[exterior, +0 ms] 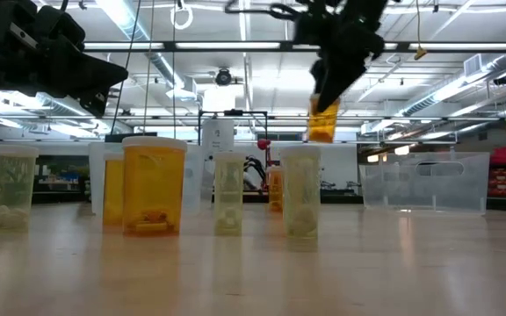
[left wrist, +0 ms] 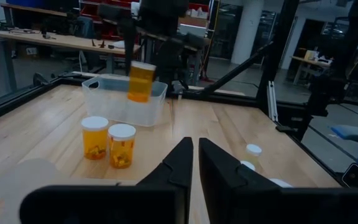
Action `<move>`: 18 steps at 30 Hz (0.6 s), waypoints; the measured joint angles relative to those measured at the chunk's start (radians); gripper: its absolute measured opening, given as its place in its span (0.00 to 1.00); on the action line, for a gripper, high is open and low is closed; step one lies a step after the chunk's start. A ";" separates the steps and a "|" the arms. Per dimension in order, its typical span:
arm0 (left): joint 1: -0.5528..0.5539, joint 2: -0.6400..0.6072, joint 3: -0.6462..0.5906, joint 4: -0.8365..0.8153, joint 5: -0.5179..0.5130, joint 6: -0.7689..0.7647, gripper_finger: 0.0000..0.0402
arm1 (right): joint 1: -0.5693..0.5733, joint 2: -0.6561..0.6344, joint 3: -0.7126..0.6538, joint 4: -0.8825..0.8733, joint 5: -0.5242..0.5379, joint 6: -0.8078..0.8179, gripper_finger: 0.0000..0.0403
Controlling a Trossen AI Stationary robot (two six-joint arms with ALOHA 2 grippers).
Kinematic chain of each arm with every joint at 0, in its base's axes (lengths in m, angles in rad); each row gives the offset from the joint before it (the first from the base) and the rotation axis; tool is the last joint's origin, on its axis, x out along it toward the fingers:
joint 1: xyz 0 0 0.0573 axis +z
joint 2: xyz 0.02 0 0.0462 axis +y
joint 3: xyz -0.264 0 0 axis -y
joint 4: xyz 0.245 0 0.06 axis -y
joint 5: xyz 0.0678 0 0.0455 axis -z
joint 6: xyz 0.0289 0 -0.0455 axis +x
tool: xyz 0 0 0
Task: Pick and place medicine bottles into bin by pill shape (circle, oval)
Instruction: Put the large orange pill bottle into the right transparent bin
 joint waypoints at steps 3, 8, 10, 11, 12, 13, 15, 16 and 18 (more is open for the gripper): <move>0.000 0.000 0.000 0.000 0.000 0.000 0.08 | -0.041 -0.092 -0.112 0.059 0.002 0.030 0.56; 0.000 0.000 0.000 0.000 0.000 0.000 0.07 | -0.120 -0.224 -0.270 0.108 0.004 0.068 0.56; 0.000 0.000 0.000 0.000 0.000 0.000 0.06 | -0.160 -0.261 -0.313 0.114 0.008 0.084 0.56; 0.000 0.000 0.000 0.000 0.000 0.000 0.06 | -0.179 -0.275 -0.330 0.111 0.008 0.089 0.56; 0.000 0.000 0.000 0.000 0.000 0.000 0.07 | -0.199 -0.286 -0.346 0.108 0.008 0.094 0.56; 0.000 0.000 0.000 0.000 0.000 0.000 0.07 | -0.218 -0.296 -0.359 0.107 0.008 0.098 0.56; 0.000 0.000 0.000 0.000 0.000 0.000 0.08 | -0.251 -0.316 -0.382 0.107 0.008 0.106 0.56; 0.000 0.000 0.000 0.000 0.000 0.000 0.08 | -0.268 -0.323 -0.391 0.106 0.008 0.108 0.56; 0.000 0.000 0.000 0.000 0.000 0.000 0.09 | -0.299 -0.332 -0.408 0.104 0.009 0.114 0.56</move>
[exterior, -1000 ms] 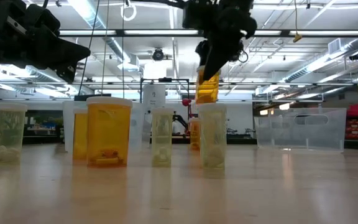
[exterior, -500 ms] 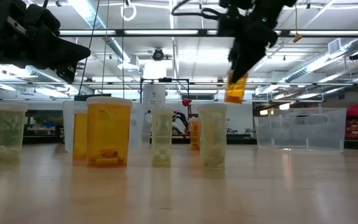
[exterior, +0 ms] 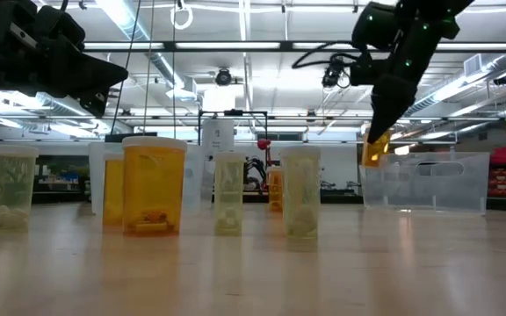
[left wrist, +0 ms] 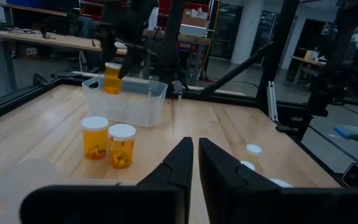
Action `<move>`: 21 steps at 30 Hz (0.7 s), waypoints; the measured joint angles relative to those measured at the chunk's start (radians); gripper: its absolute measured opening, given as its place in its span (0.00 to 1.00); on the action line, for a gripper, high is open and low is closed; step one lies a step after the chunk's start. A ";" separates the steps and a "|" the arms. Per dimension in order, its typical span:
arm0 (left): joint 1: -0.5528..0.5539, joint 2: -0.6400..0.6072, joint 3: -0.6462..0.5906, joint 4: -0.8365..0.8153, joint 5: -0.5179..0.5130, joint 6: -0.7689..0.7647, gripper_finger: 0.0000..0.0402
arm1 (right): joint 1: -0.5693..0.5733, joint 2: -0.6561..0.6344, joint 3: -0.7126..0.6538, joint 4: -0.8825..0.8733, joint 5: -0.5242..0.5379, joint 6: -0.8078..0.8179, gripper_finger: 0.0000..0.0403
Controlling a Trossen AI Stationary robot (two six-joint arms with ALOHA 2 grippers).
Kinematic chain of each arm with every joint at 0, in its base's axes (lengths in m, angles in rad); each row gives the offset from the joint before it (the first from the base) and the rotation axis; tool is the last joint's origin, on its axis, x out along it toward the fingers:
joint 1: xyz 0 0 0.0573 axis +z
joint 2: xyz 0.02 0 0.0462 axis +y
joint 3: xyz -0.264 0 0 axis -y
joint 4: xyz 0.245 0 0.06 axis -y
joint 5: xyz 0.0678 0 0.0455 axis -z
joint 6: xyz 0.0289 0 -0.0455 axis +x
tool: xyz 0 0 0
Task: Pick and place medicine bottles into bin by pill shape (circle, oval)
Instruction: Put the large orange pill bottle into the right transparent bin
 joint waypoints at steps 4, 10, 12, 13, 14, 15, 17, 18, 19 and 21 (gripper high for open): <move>0.000 0.000 0.000 0.000 0.000 0.000 0.08 | -0.058 -0.002 -0.028 -0.001 0.003 0.008 0.56; 0.000 0.000 0.000 0.000 0.000 0.000 0.06 | -0.136 -0.002 -0.080 0.009 0.002 0.022 0.56; 0.000 0.000 0.000 0.000 0.000 0.000 0.07 | -0.153 0.003 -0.099 0.032 -0.010 0.035 0.56; 0.000 0.000 0.000 0.000 0.000 0.000 0.07 | -0.160 0.007 -0.108 0.043 -0.018 0.038 0.56; 0.000 0.000 0.000 0.000 0.000 0.000 0.07 | -0.166 0.012 -0.118 0.052 -0.029 0.041 0.56; 0.000 0.000 0.000 0.000 0.000 0.000 0.08 | -0.170 0.020 -0.128 0.064 -0.041 0.042 0.56; 0.000 0.000 0.000 0.000 0.000 0.000 0.08 | -0.175 0.039 -0.141 0.077 -0.064 0.043 0.56; 0.000 0.000 0.000 0.000 0.000 0.000 0.09 | -0.177 0.052 -0.142 0.082 -0.067 0.047 0.56; 0.000 0.000 0.000 0.000 0.000 0.000 0.09 | -0.177 0.061 -0.142 0.088 -0.067 0.050 0.56; 0.000 0.000 0.000 0.000 0.000 0.000 0.09 | -0.177 0.080 -0.142 0.092 -0.066 0.050 0.56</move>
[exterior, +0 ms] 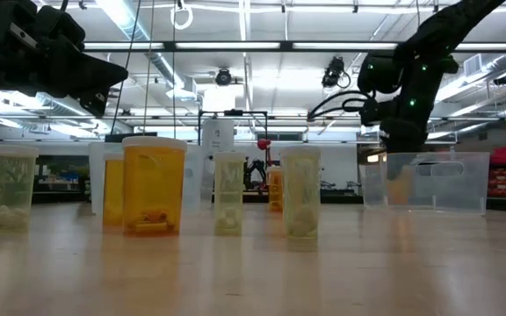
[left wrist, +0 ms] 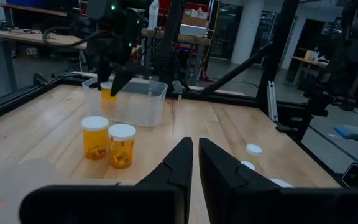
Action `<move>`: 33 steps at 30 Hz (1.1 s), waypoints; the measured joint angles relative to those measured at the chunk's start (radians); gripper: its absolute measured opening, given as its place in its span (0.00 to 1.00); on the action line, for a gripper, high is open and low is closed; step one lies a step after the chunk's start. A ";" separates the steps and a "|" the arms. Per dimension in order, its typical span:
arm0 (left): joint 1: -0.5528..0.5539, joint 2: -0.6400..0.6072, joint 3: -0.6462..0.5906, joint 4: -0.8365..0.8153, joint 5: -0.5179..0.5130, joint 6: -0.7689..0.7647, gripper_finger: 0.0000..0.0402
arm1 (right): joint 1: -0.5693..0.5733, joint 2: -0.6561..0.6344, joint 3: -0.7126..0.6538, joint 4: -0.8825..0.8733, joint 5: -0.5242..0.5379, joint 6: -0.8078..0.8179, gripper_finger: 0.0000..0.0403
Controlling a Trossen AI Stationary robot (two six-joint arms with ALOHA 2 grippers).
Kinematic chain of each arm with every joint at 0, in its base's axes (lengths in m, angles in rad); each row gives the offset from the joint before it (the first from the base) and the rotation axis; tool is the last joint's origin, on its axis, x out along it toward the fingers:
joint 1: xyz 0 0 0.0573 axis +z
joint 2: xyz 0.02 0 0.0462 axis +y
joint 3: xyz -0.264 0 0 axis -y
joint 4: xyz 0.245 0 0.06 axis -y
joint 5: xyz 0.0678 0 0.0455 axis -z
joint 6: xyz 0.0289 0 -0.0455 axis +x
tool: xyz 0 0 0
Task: Pick and place medicine bottles into bin by pill shape (circle, oval)
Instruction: Put the large orange pill bottle into the right transparent bin
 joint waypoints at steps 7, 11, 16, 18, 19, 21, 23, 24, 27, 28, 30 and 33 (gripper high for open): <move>0.000 0.000 0.000 0.000 0.000 0.000 0.06 | -0.013 0.018 0.000 0.004 0.006 0.016 0.56; 0.000 0.000 0.000 0.000 0.000 0.000 0.07 | -0.027 0.017 0.000 -0.008 0.009 0.021 0.59; 0.000 0.000 0.000 0.000 0.000 0.000 0.09 | -0.034 0.017 0.000 -0.031 0.010 0.035 0.62; 0.000 0.000 0.000 0.000 0.000 0.000 0.09 | -0.033 0.017 0.001 -0.044 0.013 0.052 0.62; 0.000 0.000 0.000 0.000 0.000 0.000 0.09 | -0.032 0.017 0.004 -0.054 0.017 0.058 0.62; 0.000 0.000 0.000 0.000 0.000 0.000 0.08 | -0.032 0.017 0.016 -0.073 0.028 0.063 0.62; 0.000 0.000 0.000 0.000 0.000 0.000 0.07 | -0.032 0.017 0.034 -0.102 0.041 0.066 0.62; 0.000 0.000 0.000 0.000 0.000 0.000 0.07 | -0.032 0.017 0.044 -0.120 0.043 0.067 0.62; 0.000 0.000 0.000 0.000 0.000 0.000 0.06 | -0.025 0.017 0.079 -0.161 0.044 0.079 0.62; 0.000 0.000 0.000 0.000 0.000 0.000 0.07 | -0.019 0.017 0.089 -0.169 0.045 0.082 0.62; 0.000 0.000 0.000 0.000 0.000 0.000 0.07 | -0.003 0.017 0.108 -0.176 0.050 0.082 0.62; 0.000 0.000 0.000 0.000 0.000 0.000 0.08 | 0.027 0.016 0.126 -0.155 0.099 0.082 0.62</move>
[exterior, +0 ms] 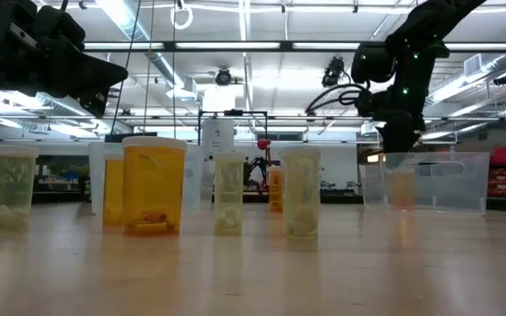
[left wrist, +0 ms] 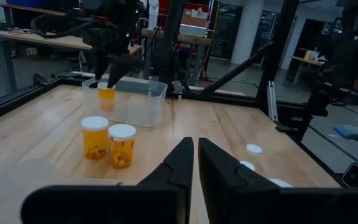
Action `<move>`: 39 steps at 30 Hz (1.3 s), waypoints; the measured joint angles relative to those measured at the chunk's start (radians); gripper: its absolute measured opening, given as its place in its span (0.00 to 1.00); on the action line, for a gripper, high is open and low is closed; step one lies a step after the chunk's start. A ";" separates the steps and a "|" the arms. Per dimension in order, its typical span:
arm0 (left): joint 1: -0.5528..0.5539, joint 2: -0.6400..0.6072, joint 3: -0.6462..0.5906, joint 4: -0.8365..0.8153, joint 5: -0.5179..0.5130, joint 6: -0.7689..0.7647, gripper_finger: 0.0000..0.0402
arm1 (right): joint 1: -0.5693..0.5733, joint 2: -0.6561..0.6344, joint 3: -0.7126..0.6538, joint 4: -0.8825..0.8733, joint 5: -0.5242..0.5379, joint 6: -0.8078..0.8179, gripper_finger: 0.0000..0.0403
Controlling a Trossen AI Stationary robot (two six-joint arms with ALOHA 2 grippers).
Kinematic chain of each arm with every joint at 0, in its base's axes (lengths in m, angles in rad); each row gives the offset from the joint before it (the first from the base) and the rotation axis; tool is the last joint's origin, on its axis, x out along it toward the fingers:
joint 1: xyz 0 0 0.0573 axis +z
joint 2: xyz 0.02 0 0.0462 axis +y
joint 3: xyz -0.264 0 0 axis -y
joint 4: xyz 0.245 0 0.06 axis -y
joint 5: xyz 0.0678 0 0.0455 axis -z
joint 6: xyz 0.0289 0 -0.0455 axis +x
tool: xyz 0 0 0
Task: Pick and place medicine bottles into bin by pill shape (circle, oval)
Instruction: Put the large orange pill bottle into the right transparent bin
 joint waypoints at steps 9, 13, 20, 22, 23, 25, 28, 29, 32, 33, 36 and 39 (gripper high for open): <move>0.000 0.000 0.000 0.000 0.000 0.000 0.07 | 0.052 0.002 -0.005 0.051 0.145 -0.038 0.62; 0.000 0.000 0.000 0.000 0.000 0.000 0.06 | 0.066 0.002 -0.034 0.056 0.180 -0.046 0.62; 0.000 0.000 0.000 0.000 0.000 0.000 0.09 | 0.068 0.003 -0.044 0.018 0.204 -0.017 0.62; 0.000 0.000 0.000 0.000 0.000 0.000 0.09 | 0.068 0.003 -0.044 0.009 0.208 -0.009 0.62; 0.000 0.000 0.000 0.000 0.000 0.000 0.09 | 0.068 0.003 -0.044 0.002 0.217 -0.003 0.62; 0.000 0.000 0.000 0.000 0.000 0.000 0.08 | 0.068 0.003 -0.044 -0.019 0.236 0.008 0.62; 0.000 0.000 0.000 0.000 0.000 0.000 0.07 | 0.068 0.003 -0.044 -0.035 0.260 0.028 0.62; 0.000 0.000 0.000 0.000 0.000 0.000 0.06 | 0.068 0.003 -0.044 -0.035 0.262 0.031 0.62; 0.000 0.000 0.000 0.000 0.000 0.000 0.07 | 0.075 0.003 -0.034 -0.046 0.262 0.030 0.62; 0.000 0.000 0.000 0.000 0.000 0.000 0.07 | 0.081 0.003 -0.023 -0.049 0.262 0.030 0.62; 0.000 0.000 0.000 0.000 0.000 0.000 0.08 | 0.104 0.003 0.012 -0.046 0.262 0.023 0.62; 0.000 0.000 0.000 0.000 0.000 0.000 0.09 | 0.130 0.003 0.034 -0.015 0.255 0.023 0.62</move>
